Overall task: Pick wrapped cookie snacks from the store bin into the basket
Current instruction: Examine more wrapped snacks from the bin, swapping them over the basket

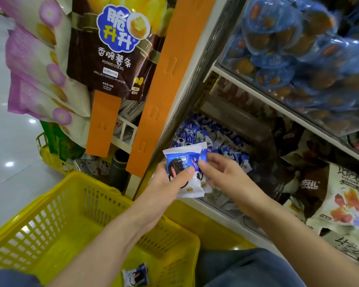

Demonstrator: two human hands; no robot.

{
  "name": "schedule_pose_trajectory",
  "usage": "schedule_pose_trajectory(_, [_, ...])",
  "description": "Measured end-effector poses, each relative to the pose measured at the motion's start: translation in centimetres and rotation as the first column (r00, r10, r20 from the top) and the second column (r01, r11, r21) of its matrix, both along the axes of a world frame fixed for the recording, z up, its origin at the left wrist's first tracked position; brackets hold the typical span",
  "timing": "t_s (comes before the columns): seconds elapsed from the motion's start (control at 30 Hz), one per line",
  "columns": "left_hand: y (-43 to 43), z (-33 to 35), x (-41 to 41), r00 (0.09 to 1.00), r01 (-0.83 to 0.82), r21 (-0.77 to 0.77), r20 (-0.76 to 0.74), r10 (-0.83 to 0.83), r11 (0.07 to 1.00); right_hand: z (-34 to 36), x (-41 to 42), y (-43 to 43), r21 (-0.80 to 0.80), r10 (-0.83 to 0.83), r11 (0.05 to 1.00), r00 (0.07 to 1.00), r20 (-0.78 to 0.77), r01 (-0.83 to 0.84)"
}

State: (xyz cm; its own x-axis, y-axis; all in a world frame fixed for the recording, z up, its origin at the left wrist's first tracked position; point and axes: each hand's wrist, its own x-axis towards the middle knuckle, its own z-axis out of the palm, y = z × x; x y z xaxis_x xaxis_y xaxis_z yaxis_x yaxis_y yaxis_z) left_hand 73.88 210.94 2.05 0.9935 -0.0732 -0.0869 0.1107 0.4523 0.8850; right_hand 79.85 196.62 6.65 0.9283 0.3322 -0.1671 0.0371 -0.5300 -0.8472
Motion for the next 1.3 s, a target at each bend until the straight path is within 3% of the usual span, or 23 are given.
schedule_pose_trajectory(0.1, [0.0,-0.2,0.2,1.0,0.003,-0.024,0.008,-0.003,1.0,0.2,0.4,-0.4,-0.013,0.031,0.999,0.999,-0.011,-0.031])
schedule_pose_trajectory(0.27, [0.0,-0.4,0.6,0.997,0.016,-0.035,0.071,-0.013,0.999,1.1,1.8,-1.0,0.105,0.001,0.994,1.0,-0.019,0.001])
schedule_pose_trajectory(0.37, [0.2,-0.8,1.2,0.997,-0.037,-0.05,0.071,0.04,0.998,1.8,4.7,-1.6,0.227,-0.203,0.956,0.977,0.063,0.184])
schedule_pose_trajectory(0.5, [0.3,-1.1,1.7,0.997,-0.052,-0.045,0.062,0.055,0.998,0.6,10.8,-2.6,0.177,-0.553,0.831,0.82,0.148,0.528])
schedule_pose_trajectory(0.57, [0.2,-1.2,1.8,0.997,-0.046,-0.04,0.056,0.048,0.998,-0.5,12.9,-2.9,0.087,-0.618,0.785,0.77,0.158,0.613])
schedule_pose_trajectory(0.8, [-0.2,-1.5,2.1,0.997,-0.066,-0.059,0.025,0.068,0.996,-2.9,14.0,-2.6,-0.209,-0.388,0.853,0.849,0.359,0.478])
schedule_pose_trajectory(0.97, [-0.3,-1.5,2.2,0.996,-0.086,-0.047,0.02,0.087,0.995,-2.8,14.5,-3.9,-0.358,-0.33,0.827,0.89,0.314,0.433])
schedule_pose_trajectory(1.3, [-0.5,-1.1,2.1,0.995,-0.099,0.002,0.025,0.099,0.995,-3.7,16.0,-2.4,-0.429,-0.272,0.82,0.917,0.29,0.379])
